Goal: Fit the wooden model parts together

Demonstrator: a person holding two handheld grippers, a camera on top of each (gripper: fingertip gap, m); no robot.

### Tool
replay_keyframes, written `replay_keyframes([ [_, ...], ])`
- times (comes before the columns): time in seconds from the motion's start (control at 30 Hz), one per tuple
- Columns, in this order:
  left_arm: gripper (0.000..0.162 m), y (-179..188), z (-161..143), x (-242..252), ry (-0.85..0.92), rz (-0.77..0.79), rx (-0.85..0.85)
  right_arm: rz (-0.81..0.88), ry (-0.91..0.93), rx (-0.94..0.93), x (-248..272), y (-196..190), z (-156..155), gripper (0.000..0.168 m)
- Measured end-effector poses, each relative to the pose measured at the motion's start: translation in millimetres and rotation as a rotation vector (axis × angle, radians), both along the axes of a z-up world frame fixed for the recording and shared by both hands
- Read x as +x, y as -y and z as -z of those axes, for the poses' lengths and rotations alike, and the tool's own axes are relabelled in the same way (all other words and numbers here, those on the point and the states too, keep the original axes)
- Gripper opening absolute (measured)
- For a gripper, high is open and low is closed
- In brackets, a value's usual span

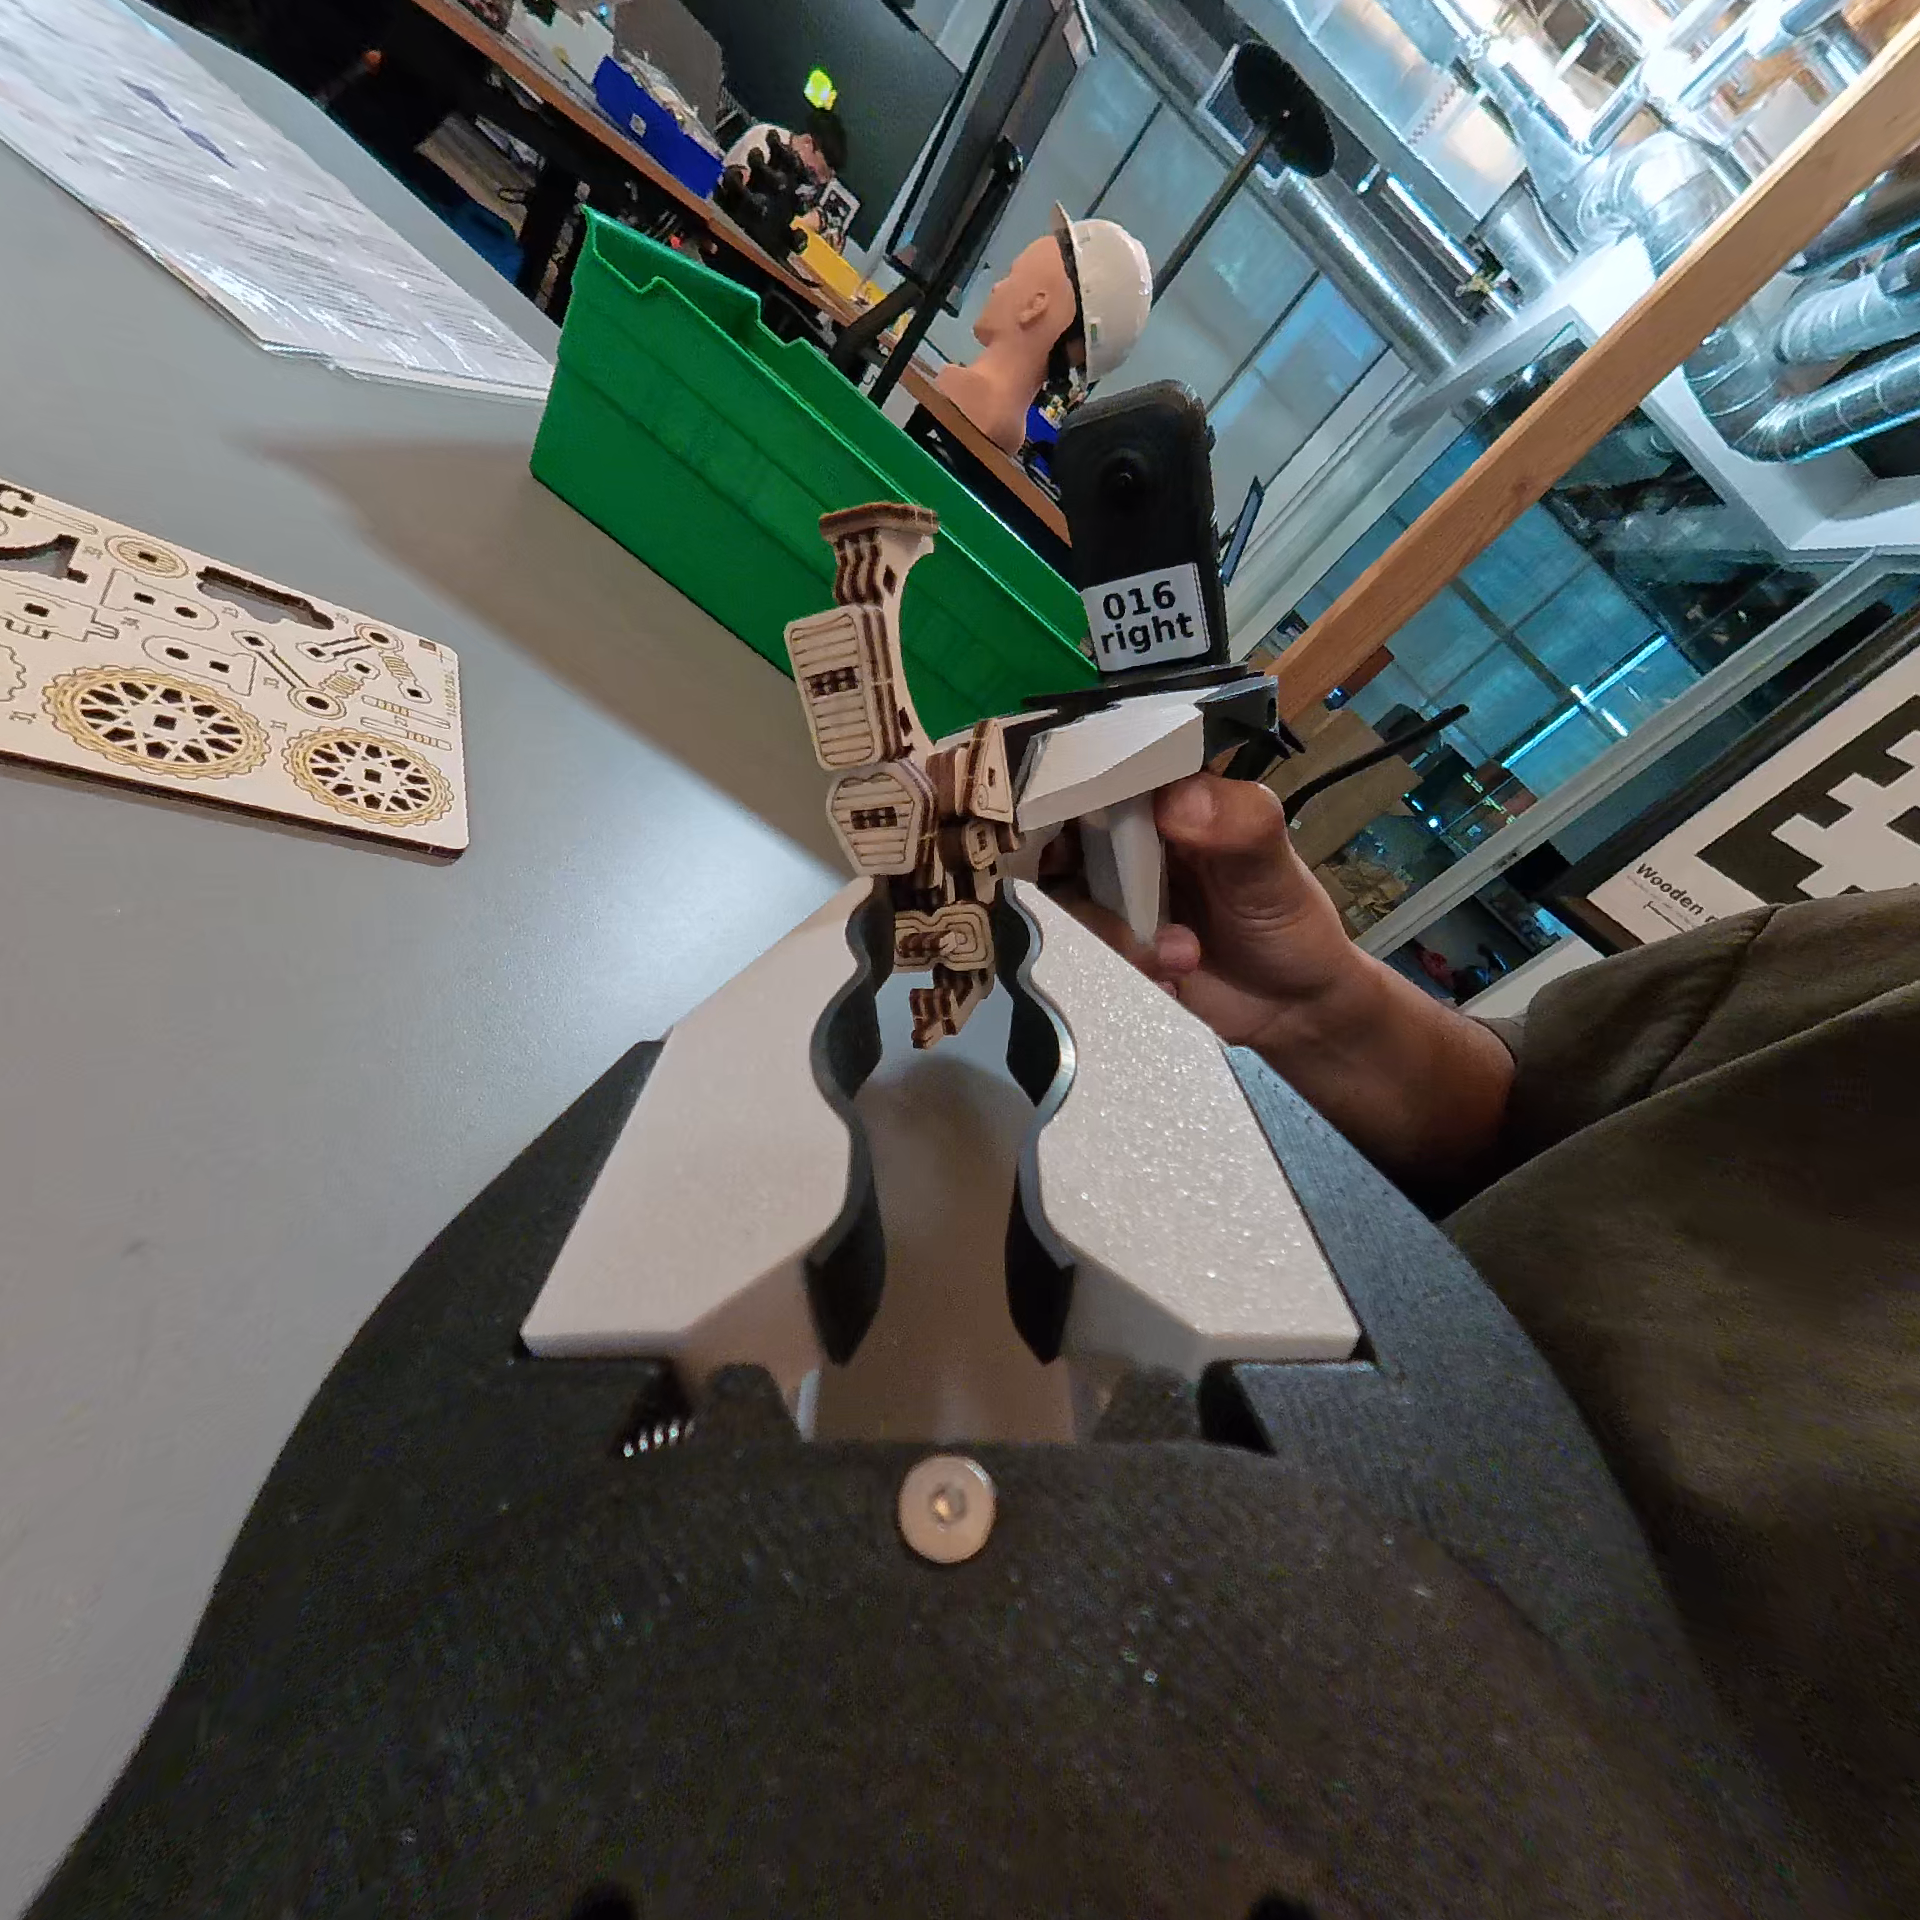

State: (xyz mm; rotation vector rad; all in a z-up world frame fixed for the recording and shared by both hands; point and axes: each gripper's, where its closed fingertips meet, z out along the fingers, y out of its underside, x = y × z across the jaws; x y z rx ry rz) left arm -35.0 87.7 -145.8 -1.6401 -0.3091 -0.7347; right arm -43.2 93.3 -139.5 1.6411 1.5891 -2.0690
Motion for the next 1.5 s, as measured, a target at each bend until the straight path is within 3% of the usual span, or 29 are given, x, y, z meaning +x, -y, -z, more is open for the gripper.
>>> replay_keyframes([
  [0.17, 0.017, 0, 0, 0, 0.023, 0.007, 0.002, -0.001, 0.000, 0.007, 0, 0, 0, 0.020],
  [0.3, 0.017, 2, -6, -2, 0.181, 0.047, 0.053, -0.013, -0.022, 0.024, 1, 3, -4, 0.020],
  [0.37, 0.025, 4, -10, 0, 0.237, 0.076, 0.081, -0.016, -0.035, 0.052, 2, 4, -5, 0.020],
  [0.47, 0.031, 5, -15, 3, 0.213, 0.093, 0.100, -0.025, -0.052, 0.059, 3, 4, -8, 0.020],
  [0.63, 0.018, 5, -13, 1, 0.161, 0.074, 0.092, -0.045, -0.066, 0.062, 5, 7, -11, 0.020],
  [0.83, 0.026, 5, -15, 1, 0.158, 0.082, 0.103, -0.021, -0.076, 0.108, 3, 6, -10, 0.020],
  [1.37, 0.022, 4, -12, -5, 0.180, 0.048, 0.091, 0.015, -0.113, 0.223, 0, 9, -9, 0.021],
  [1.5, 0.022, 5, -13, -7, 0.201, 0.042, 0.093, -0.029, -0.136, 0.209, 3, 14, -13, 0.036],
])
